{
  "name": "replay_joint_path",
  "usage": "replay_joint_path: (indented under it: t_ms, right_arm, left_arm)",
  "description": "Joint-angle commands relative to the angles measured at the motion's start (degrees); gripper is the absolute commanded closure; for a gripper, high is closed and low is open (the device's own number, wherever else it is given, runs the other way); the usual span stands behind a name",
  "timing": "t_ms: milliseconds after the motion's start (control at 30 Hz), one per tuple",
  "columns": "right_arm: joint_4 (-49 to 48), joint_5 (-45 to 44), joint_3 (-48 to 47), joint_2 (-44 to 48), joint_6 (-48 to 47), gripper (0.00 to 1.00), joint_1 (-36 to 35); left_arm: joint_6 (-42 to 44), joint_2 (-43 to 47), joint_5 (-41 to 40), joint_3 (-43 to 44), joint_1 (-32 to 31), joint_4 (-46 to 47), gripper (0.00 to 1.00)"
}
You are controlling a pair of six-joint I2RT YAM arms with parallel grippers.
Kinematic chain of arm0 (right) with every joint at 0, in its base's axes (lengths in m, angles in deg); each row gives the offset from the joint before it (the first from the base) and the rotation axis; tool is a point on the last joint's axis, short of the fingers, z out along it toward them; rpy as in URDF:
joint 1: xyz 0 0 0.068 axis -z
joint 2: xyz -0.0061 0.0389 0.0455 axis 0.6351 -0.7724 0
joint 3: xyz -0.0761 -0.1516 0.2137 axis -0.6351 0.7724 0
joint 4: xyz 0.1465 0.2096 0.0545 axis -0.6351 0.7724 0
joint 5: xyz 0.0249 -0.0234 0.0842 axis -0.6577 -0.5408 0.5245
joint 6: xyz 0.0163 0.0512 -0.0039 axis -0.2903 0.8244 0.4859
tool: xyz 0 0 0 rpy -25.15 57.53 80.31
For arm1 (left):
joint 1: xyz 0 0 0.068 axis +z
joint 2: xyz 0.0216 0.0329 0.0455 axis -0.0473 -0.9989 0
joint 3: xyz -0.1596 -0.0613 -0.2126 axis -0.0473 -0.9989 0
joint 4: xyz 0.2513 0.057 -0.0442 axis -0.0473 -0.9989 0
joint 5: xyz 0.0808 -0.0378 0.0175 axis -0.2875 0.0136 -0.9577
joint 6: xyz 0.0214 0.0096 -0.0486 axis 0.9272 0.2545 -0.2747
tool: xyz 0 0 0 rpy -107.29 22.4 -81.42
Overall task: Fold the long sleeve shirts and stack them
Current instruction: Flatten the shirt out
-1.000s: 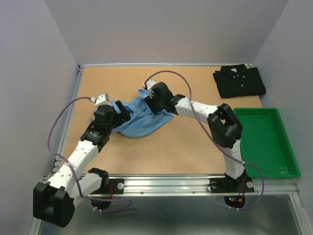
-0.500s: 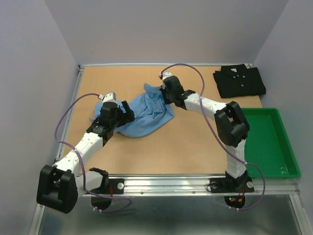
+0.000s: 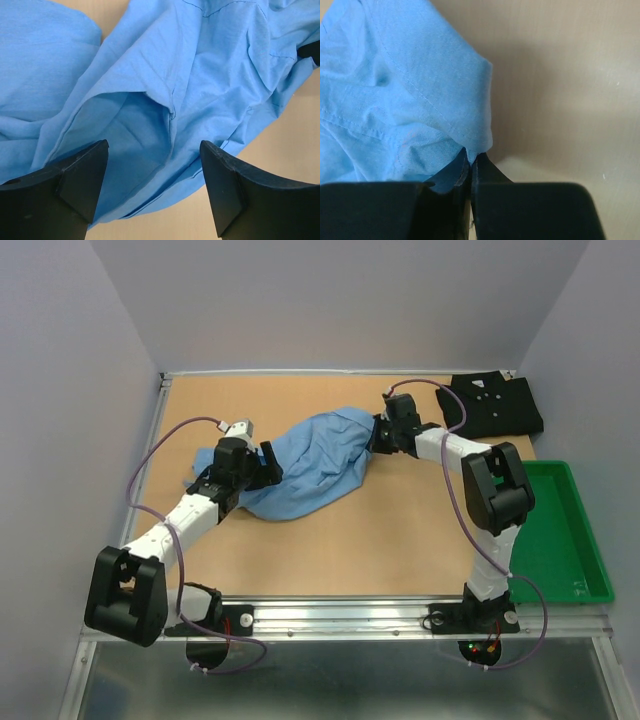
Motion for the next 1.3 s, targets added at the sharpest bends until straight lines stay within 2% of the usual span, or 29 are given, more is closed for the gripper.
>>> replay_joint_path:
  t_ms: [0,200,400,433,500,533,567,633,867,1033,1133,1267]
  right_arm:
    - [-2.45,2.89,1.56,3.63,1.11,0.99,-0.34]
    - [-2.72,3.06,2.87,4.07,0.84,0.99,-0.34]
    - [-2.81,1.31,4.46,6.44,0.32,0.99,-0.34]
    - [-2.81,1.13,5.07,7.66,0.14,0.99,-0.34]
    - [-2.81,0.25,6.04,9.25,-0.21,0.99,-0.34]
    - [-2.81,-0.71,7.17,11.08,-0.47,0.99,-0.34]
    - [-2.81,-1.24,7.79,12.41,-0.74,0.99,-0.34]
    - [-2.63,-2.73,9.02,14.78,-1.09,0.99,-0.34]
    - [2.19,-7.04,12.19,27.70,-1.36,1.00,-0.25]
    - [7.55,-11.70,14.47,33.24,0.13,1.00,-0.08]
    - [9.14,-8.90,15.53,35.18,2.33,0.99,-0.08]
    - [10.11,-4.50,15.80,39.40,2.69,0.99,-0.17]
  left_arm:
    - [2.61,-1.26,2.48,3.14,0.00,2.75,0.19]
    - [2.18,-5.47,3.28,4.72,-1.05,4.68,0.28]
    - [2.44,-10.66,-0.85,6.65,-1.49,6.62,0.46]
    - [2.61,-11.02,-1.90,7.10,-1.41,6.70,0.54]
    - [3.49,-11.55,-4.98,8.24,-1.41,6.88,0.61]
    - [4.89,-11.55,-6.55,9.81,-1.14,7.06,0.71]
    - [5.86,-11.46,-7.35,10.78,-0.97,7.41,0.89]
    - [7.79,-11.72,-8.85,14.21,-0.27,7.50,1.00]
    - [19.65,-15.58,-12.71,26.60,3.86,7.50,1.00]
    - [22.39,-22.00,-12.90,36.18,5.89,6.79,1.00]
    - [24.67,-25.16,-10.27,42.59,5.89,5.22,1.00]
    - [26.08,-23.77,-10.08,45.95,5.89,5.12,1.00]
